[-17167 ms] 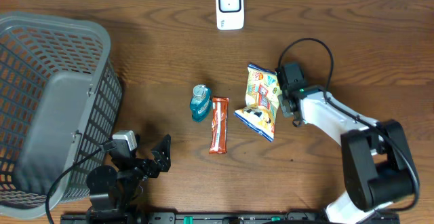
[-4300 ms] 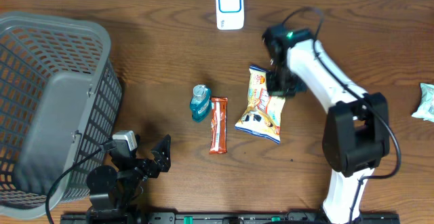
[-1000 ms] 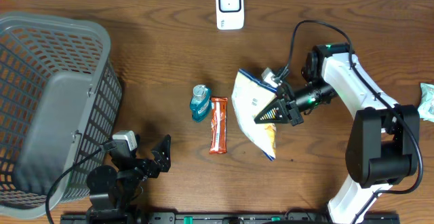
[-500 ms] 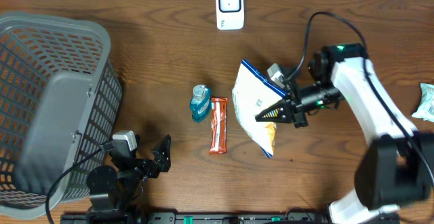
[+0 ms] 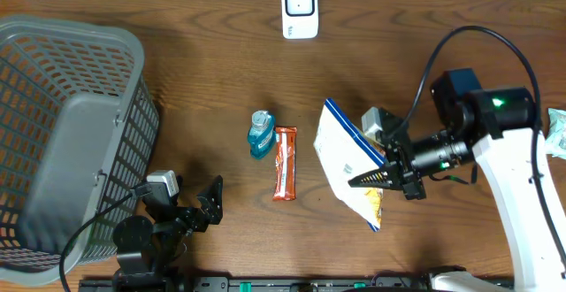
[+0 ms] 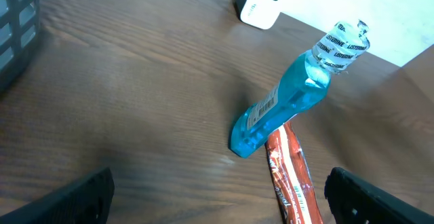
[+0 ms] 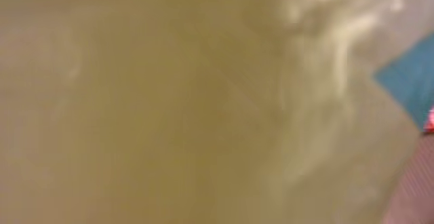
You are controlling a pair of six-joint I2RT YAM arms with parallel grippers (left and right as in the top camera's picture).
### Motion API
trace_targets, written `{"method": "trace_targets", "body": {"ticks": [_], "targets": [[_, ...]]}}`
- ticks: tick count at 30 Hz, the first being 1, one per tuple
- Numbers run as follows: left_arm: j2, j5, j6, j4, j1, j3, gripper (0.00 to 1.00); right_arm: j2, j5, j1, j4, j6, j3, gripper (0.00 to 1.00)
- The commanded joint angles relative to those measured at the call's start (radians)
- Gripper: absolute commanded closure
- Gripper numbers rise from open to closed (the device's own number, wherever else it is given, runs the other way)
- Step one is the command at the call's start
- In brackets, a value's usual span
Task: Scan the item barcode
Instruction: 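Lift the diaper pack and carry it toward the scanner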
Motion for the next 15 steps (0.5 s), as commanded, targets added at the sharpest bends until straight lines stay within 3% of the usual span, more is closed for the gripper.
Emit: {"method": "trace_targets", "body": {"ticks": [1,3,6,11,15], "targets": [[-0.002,0.012,0.009,-0.022,0.005,-0.014,0.01,-0.015,0.055,0.01,0.04,0.02,0.0,0.99],[-0.002,0.012,0.009,-0.022,0.005,-0.014,0.01,-0.01,0.084,0.011,0.097,0.064,-0.001,0.99],[-0.002,0.013,0.009,-0.022,0.005,-0.014,0.01,-0.001,0.138,0.012,0.257,0.249,-0.001,0.99],[-0.002,0.012,0.009,-0.022,0.005,-0.014,0.01,0.059,0.581,0.056,0.67,0.814,-0.001,0.99],[-0.002,0.012,0.009,-0.022,0.005,-0.014,0.01,0.175,0.797,0.139,0.873,0.956,-0.001,0.99]]}}
